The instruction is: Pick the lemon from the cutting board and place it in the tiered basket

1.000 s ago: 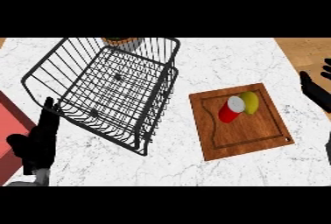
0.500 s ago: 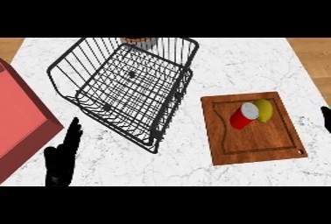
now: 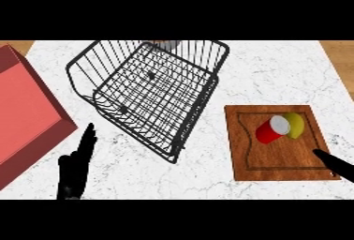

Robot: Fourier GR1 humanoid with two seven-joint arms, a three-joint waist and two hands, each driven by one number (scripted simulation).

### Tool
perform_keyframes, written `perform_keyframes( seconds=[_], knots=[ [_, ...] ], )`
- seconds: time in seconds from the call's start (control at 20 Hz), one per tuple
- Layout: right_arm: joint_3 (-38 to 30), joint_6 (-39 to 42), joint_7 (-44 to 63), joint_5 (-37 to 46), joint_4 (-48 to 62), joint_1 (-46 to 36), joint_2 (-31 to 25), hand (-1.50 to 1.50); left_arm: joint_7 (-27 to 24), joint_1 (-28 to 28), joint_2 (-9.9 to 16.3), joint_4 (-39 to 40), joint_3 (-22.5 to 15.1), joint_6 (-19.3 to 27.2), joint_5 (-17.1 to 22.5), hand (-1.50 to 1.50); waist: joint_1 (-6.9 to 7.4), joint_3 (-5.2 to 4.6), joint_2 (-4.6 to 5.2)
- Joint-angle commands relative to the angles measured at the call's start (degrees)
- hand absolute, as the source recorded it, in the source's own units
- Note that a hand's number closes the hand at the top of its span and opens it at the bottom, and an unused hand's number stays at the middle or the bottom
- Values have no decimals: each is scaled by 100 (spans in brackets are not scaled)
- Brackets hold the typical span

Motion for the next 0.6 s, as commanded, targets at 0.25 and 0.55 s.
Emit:
perform_keyframes(
  seconds=[0.25,0.55],
  knots=[
    [424,1452,3674,1801,-443,-802,-1031,-150,142,-134,56,-49,-43,-79,-70,0,202,19,-12],
    [907,2442,4944,2855,-71,-2032,-467,-150,224,-477,-273,323,-123,-9,-145,0,202,49,10]
  ],
)
